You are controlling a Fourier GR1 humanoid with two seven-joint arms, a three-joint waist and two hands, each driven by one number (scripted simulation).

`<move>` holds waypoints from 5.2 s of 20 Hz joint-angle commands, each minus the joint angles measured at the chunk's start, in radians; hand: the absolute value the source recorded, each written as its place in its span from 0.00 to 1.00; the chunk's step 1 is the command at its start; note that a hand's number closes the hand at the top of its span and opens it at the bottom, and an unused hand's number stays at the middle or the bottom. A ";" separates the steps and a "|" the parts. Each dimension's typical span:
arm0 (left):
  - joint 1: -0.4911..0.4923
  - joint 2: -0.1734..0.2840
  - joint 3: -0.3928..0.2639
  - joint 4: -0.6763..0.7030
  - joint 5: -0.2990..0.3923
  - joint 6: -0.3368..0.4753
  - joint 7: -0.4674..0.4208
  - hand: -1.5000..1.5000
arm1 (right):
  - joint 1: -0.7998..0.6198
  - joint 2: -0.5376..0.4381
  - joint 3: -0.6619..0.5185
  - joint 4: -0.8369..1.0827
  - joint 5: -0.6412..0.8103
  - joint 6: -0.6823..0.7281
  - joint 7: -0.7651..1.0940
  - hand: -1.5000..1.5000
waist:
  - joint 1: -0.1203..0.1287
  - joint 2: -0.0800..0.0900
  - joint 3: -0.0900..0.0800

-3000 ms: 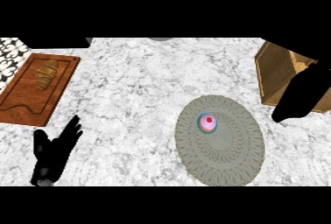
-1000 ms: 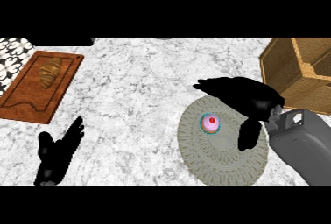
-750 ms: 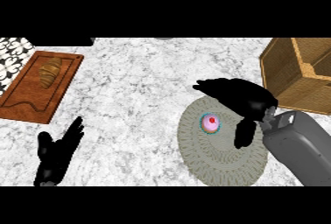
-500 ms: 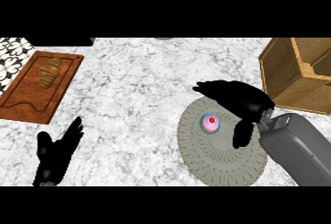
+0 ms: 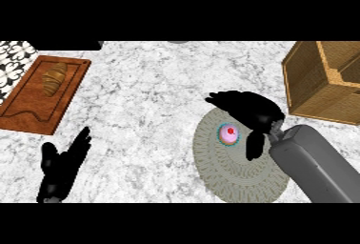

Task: Pick the cupcake from the placemat and place it in the basket

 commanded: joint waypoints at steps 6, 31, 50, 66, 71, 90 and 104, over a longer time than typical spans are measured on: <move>0.002 -0.028 0.006 0.028 -0.019 0.015 0.093 0.50 | -0.013 0.014 0.003 0.121 0.093 0.017 -0.045 0.00 | 0.000 0.008 -0.011; 0.015 -0.079 0.042 0.068 -0.077 -0.049 0.055 0.50 | 0.003 0.114 0.049 0.249 0.363 -0.207 -0.227 1.00 | -0.002 0.008 -0.011; 0.078 -0.048 0.087 0.024 -0.062 -0.074 0.043 0.50 | 0.176 0.409 -0.223 -0.196 0.235 -0.626 0.520 1.00 | -0.030 0.001 -0.007; 0.078 -0.068 0.087 0.059 -0.084 -0.095 0.038 0.50 | -0.198 0.237 -0.614 -0.532 0.210 -0.408 0.843 1.00 | -0.012 0.004 -0.013; 0.052 -0.096 0.092 0.059 -0.084 -0.086 0.035 0.50 | -0.293 0.109 -0.769 -0.391 0.109 -0.363 0.810 1.00 | -0.006 0.008 -0.012; 0.076 -0.120 0.085 0.056 -0.127 -0.108 0.030 0.50 | -0.276 -0.051 -0.925 0.193 0.024 -0.545 0.371 1.00 | 0.011 0.013 -0.011; 0.007 -0.112 0.139 0.087 -0.133 -0.118 0.058 0.50 | -0.215 -0.061 -1.059 0.520 -0.128 -0.684 0.032 1.00 | 0.006 0.014 -0.011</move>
